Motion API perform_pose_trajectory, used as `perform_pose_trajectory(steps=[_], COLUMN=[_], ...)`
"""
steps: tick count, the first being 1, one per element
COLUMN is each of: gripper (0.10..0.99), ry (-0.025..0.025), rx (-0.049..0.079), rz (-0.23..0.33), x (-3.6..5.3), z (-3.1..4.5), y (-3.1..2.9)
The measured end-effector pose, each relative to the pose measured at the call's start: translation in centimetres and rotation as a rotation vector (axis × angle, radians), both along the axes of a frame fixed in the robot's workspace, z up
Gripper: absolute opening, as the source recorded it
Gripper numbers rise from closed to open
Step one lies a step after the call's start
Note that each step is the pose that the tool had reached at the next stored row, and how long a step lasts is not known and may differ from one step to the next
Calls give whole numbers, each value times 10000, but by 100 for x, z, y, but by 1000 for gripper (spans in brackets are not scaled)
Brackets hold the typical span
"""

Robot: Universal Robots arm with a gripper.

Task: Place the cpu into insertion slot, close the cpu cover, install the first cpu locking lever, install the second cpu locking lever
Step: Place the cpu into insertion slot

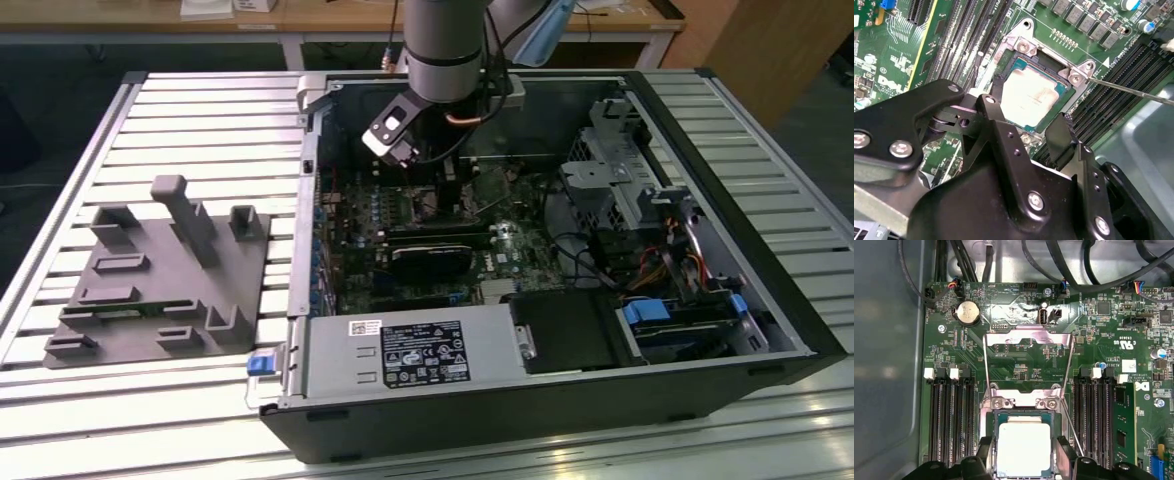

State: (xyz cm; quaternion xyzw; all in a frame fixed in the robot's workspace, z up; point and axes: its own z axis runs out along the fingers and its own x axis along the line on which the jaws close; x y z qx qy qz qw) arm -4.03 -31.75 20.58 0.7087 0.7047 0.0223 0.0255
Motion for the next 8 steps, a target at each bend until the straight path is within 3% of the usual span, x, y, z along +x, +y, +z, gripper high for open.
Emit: perform_pose_trajectory(steps=[4, 7, 8], gripper=[537, 361, 361], ry=[0, 1, 0], rx=[0, -1, -1], rz=[0, 0, 0], x=[0, 0, 0], z=[2, 4, 5], y=[0, 0, 0])
